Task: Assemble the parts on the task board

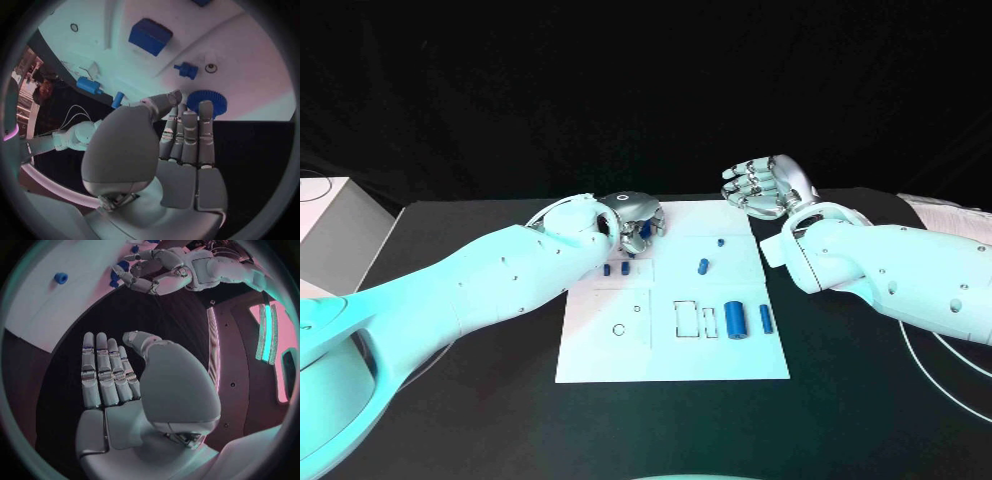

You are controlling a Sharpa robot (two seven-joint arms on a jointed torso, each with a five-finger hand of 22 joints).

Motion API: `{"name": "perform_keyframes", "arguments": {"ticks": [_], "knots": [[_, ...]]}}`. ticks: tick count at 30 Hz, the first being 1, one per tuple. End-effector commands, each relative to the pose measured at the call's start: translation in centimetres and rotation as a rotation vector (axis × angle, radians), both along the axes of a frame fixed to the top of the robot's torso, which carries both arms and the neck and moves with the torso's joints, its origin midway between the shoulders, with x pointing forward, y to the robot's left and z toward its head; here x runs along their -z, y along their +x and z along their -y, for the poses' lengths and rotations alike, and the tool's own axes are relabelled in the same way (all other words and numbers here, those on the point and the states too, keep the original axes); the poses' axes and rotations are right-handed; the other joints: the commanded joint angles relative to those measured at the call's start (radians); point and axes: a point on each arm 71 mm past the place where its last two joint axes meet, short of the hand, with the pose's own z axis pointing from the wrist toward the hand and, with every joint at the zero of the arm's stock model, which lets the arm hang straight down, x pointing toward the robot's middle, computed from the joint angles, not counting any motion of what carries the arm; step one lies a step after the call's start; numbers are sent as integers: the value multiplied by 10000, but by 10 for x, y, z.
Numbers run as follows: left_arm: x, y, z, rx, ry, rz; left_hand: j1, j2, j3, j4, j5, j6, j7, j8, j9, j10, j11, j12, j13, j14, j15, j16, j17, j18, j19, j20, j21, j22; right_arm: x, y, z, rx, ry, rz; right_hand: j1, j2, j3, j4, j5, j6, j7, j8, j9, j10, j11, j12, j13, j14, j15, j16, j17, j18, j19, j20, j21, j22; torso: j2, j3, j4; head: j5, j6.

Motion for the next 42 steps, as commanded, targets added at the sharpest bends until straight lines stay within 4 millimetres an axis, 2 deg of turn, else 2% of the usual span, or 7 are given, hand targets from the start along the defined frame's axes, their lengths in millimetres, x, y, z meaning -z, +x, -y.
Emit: {"name": "perform_keyframes", "arguments": {"ticks": [1,15,20,28,34,38,42], "knots": [[-2,-3,2,164,-9,34,-125,46,-82,41,-13,55,16,-50,-12,119,-2,-42,-18,93,-4,75,59,97,-22,-21,80,42,0,0,-2,-193,-59,26,30,35,-15,-28,-48,84,18,57,14,56,-25,-38,-14,66,1,-30,-9,31,46,-4,27,-17,2,-11,8,-9,-7],[-13,-11,4,592,-964,413,-193,94,-91,87,-13,89,14,-51,-3,216,10,-25,-25,213,9,182,193,66,129,-8,164,144,0,0,-2,-218,-63,50,9,38,-18,-19,-42,86,16,55,13,57,-25,-42,-15,68,2,-32,-13,29,45,-4,26,-21,-5,2,-1,21,4],[-17,-14,-1,614,-1019,223,-206,104,-92,97,-13,104,17,-48,1,234,17,-24,-27,220,15,197,192,63,150,-6,173,154,0,0,-1,-208,-70,50,9,38,-18,-19,-42,86,16,55,13,57,-25,-42,-15,68,2,-32,-13,29,45,-4,26,-21,-19,7,23,10,24],[-23,-18,-20,548,-871,-156,-165,135,-89,47,-11,262,47,11,38,444,40,86,10,191,60,255,136,77,94,20,126,109,0,0,1,-163,-60,20,-9,50,-12,-19,-24,95,9,51,11,61,-31,-49,-16,73,-2,-38,-23,30,45,-8,27,-31,-24,11,20,14,54],[-29,-22,-40,415,-606,-355,-234,117,-195,39,-9,378,48,59,71,634,42,366,148,286,132,389,277,68,105,82,113,121,0,0,4,-108,-64,0,-9,50,-12,-19,-24,95,9,51,11,61,-31,-49,-16,73,-2,-38,-23,30,45,-8,27,-31,-51,6,48,-9,55],[-29,-22,-52,275,-319,-443,-323,61,-244,70,-11,403,47,69,78,601,48,418,182,160,146,374,101,101,-50,107,-25,-7,1,-1,6,-73,-69,-12,-9,50,-12,-19,-24,95,9,51,11,61,-31,-49,-16,73,-2,-38,-23,30,45,-8,27,-31,-84,-2,87,-32,41],[-28,-21,-61,135,-30,-563,-440,-6,-266,126,-9,429,49,75,84,497,59,414,191,34,166,360,-57,107,-99,139,-127,-67,1,-1,7,-67,-70,-26,-9,50,-12,-19,-24,95,9,51,11,61,-31,-49,-16,73,-2,-38,-23,30,45,-8,27,-31,-95,-7,99,-23,56]]}}
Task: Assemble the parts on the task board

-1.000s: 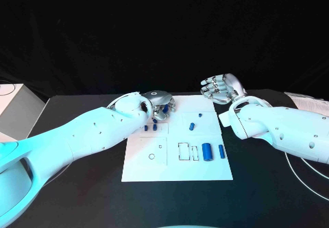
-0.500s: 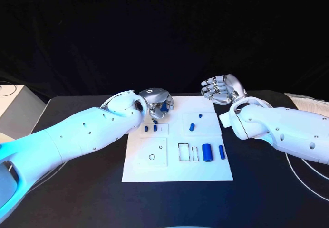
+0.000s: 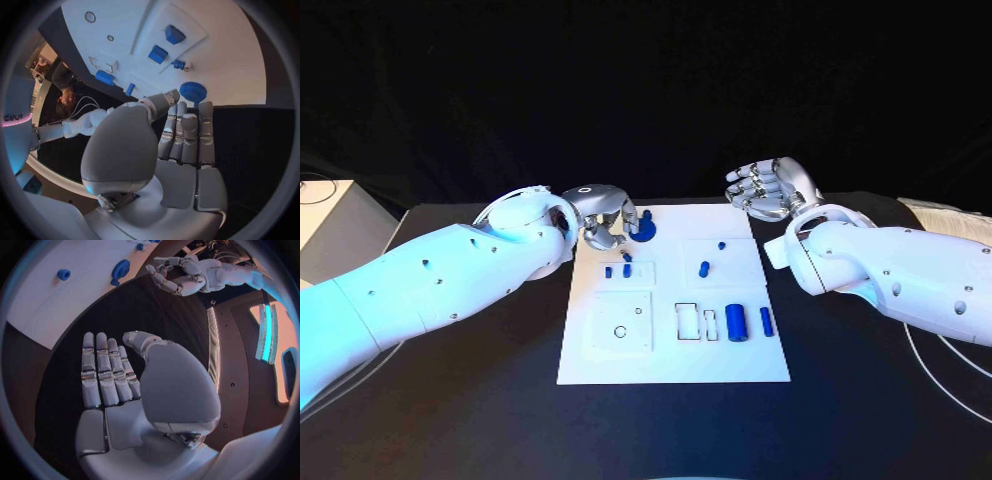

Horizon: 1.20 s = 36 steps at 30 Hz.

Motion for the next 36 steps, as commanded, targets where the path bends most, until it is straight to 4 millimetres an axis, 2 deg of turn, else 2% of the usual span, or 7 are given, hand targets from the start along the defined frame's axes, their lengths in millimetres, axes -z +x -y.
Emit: {"name": "perform_keyframes", "arguments": {"ticks": [1,3,5,7,8,16,36], "knots": [[4,-1,-3,40,581,-432,-128,-29,-19,37,-9,53,-2,27,16,-131,32,4,-10,-159,-15,19,-159,112,-56,26,-93,-38,0,-1,-2,-194,-37,3,-17,51,-12,-24,-23,62,-30,50,14,32,-68,-51,-9,79,-5,-40,-13,30,48,-10,28,-14,-22,-21,29,-14,-7],[5,0,-4,23,676,-474,-167,-59,-19,57,-10,43,0,19,14,-175,38,-21,-19,-213,-12,8,-230,113,-65,35,-131,-60,0,-1,-2,-191,-37,-1,-17,51,-12,-24,-23,62,-30,50,14,32,-68,-51,-9,79,-5,-40,-13,30,48,-10,28,-14,-10,-25,21,-3,2],[7,0,-5,23,754,-516,-258,-151,-9,104,-10,-14,6,-21,2,-366,61,-157,-78,-535,-8,-101,-668,115,-103,54,-252,-127,1,-1,-2,-187,-38,-3,-19,51,-12,-25,-23,63,-31,50,14,33,-68,-51,-9,80,-6,-40,-14,30,49,-11,29,-14,-6,-20,19,6,6],[9,0,-5,39,817,-557,-334,-256,17,158,-6,-121,18,-94,-20,-648,103,-411,-205,-1262,16,-428,-1586,111,-172,83,-451,-236,1,-1,-2,-187,-37,-6,-22,50,-14,-25,-24,63,-31,49,13,33,-68,-52,-9,81,-6,-40,-15,30,50,-11,29,-15,-6,-21,19,15,11],[10,0,-5,47,840,-574,-362,-303,7,180,-8,-194,23,-141,-35,-735,93,-500,-252,-1355,4,-508,-1657,113,-186,92,-524,-277,1,-1,-2,-189,-37,-7,-22,50,-14,-25,-24,63,-31,49,13,33,-68,-52,-9,81,-6,-40,-15,30,50,-11,29,-15,-6,-16,19,16,11],[21,1,-1,80,994,-612,-390,-335,-25,220,-13,-341,14,-238,-65,-710,89,-530,-281,-1366,2,-518,-1728,116,-170,97,-608,-330,1,-1,-2,-203,-32,-11,-22,50,-14,-25,-24,63,-31,49,13,33,-68,-52,-9,81,-6,-40,-15,30,50,-11,29,-15,13,-10,4,36,-15],[35,7,10,121,1112,-575,-239,-156,-27,258,-12,-167,-33,-183,-15,-416,53,-246,-173,-970,-27,-215,-1450,121,20,61,-634,-362,1,-1,-3,-232,-14,-28,-55,53,-17,-20,-25,67,-30,42,10,36,-67,-61,-10,89,-6,-46,-26,28,53,-11,31,-26,1,10,3,0,-115]]}}
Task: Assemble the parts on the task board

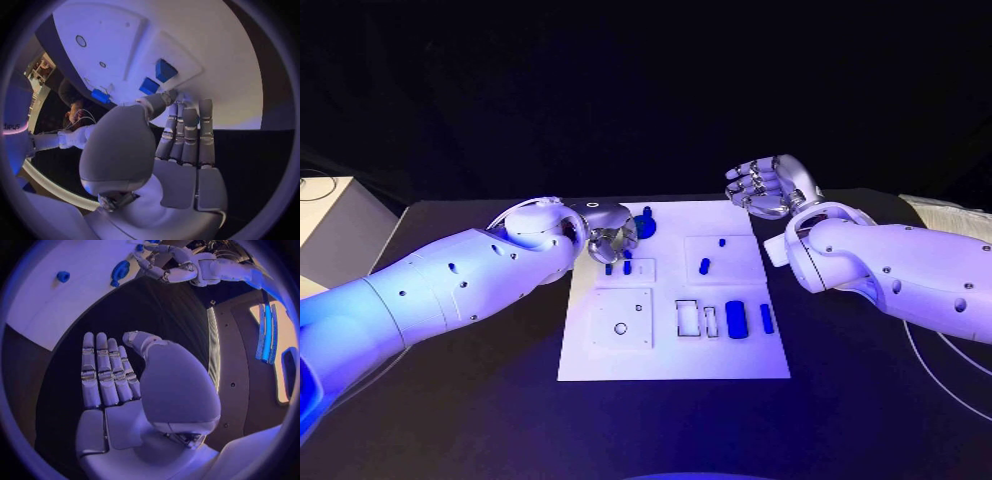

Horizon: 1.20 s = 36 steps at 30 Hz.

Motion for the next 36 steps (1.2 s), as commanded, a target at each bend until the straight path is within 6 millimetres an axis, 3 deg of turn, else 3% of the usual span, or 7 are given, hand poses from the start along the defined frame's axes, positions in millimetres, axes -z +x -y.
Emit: {"name": "perform_keyframes", "arguments": {"ticks": [1,11,28,36], "knots": [[0,-1,3,161,12,78,24,84,26,62,-13,85,3,14,19,86,-18,66,22,76,-10,64,40,122,89,-12,-13,-3,0,-1,-2,-197,-24,9,-55,53,-17,-20,-25,69,-28,42,12,18,-85,-61,-12,89,-6,-46,-15,29,53,-11,31,-15,-13,1,6,-8,-21],[3,-1,5,192,178,-43,130,254,42,59,-13,461,-31,219,119,232,-75,259,103,283,-46,245,299,122,152,-52,34,43,0,-1,-2,-208,-20,2,-72,57,-19,-13,-26,71,-27,39,11,20,-85,-64,-12,92,-5,-47,-19,28,53,-11,30,-20,-15,-4,8,-10,-17],[9,1,9,99,546,-86,148,241,23,34,-15,483,-27,232,128,210,-70,290,122,379,-51,326,426,122,167,-68,62,68,0,-1,-2,-210,-15,-2,-72,57,-19,-13,-26,71,-27,39,11,20,-85,-64,-12,92,-5,-47,-19,28,53,-11,30,-20,-7,-15,7,-67,-81],[10,1,11,108,571,-10,-57,167,-153,149,-18,396,-29,178,116,66,9,388,186,435,63,428,473,97,173,-15,34,64,0,-1,-2,-213,-16,-3,-72,57,-19,-13,-26,71,-27,39,11,20,-85,-64,-12,92,-5,-47,-19,28,53,-11,30,-20,-17,-5,13,-80,-103]]}}
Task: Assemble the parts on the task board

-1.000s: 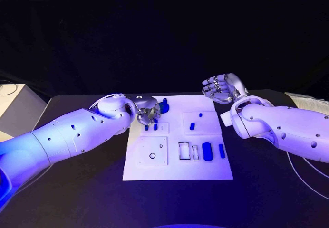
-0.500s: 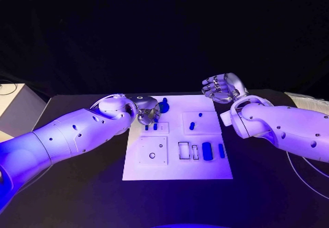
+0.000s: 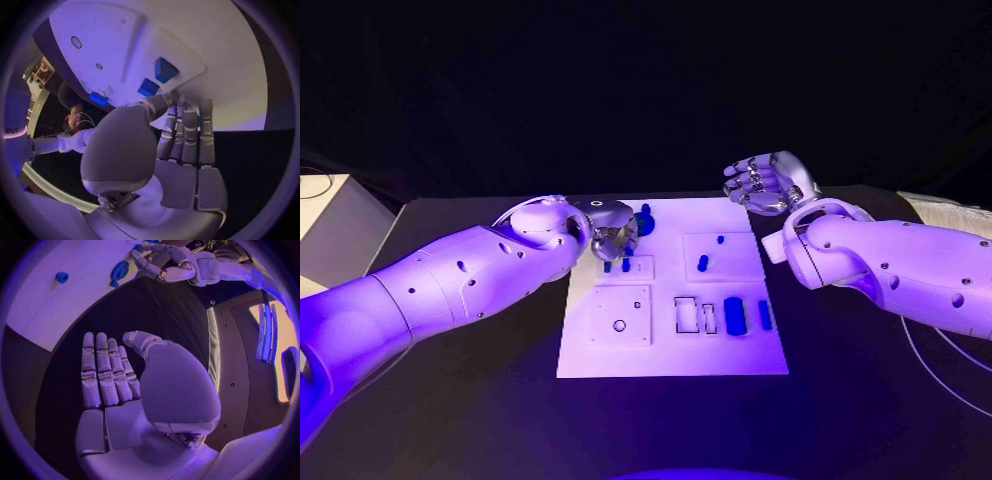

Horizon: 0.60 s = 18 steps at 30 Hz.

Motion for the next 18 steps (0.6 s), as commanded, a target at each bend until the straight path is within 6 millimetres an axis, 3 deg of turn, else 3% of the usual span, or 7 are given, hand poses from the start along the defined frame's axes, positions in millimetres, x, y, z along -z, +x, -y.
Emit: {"name": "perform_keyframes", "arguments": {"ticks": [1,14,18], "knots": [[5,-2,2,20,243,-77,-198,-48,-145,65,-18,-48,-4,-53,-30,-69,51,91,48,54,51,101,32,96,61,39,11,-12,0,0,-2,-192,-27,16,-72,57,-19,-14,-26,87,-11,39,11,-23,-54,-64,-13,92,-5,-47,-10,28,53,-10,30,-10,-6,9,6,-11,-17],[5,-1,2,-132,165,93,-603,-102,-794,523,-19,-38,-2,-66,-4,-286,96,636,336,215,181,314,196,113,155,200,-290,-212,0,0,-2,-193,-26,14,-72,57,-19,-14,-26,87,-11,39,11,-23,-54,-64,-13,92,-5,-47,-10,28,53,-10,30,-10,-10,0,0,-11,-27],[5,0,1,-202,162,132,-573,-41,-950,666,-19,129,-38,18,36,-209,64,999,508,656,171,524,811,112,291,202,-343,-250,0,0,-2,-197,-26,15,-72,57,-19,-14,-26,87,-11,39,11,-23,-54,-64,-13,92,-5,-47,-10,28,53,-10,30,-10,-9,1,0,-13,-22]]}}
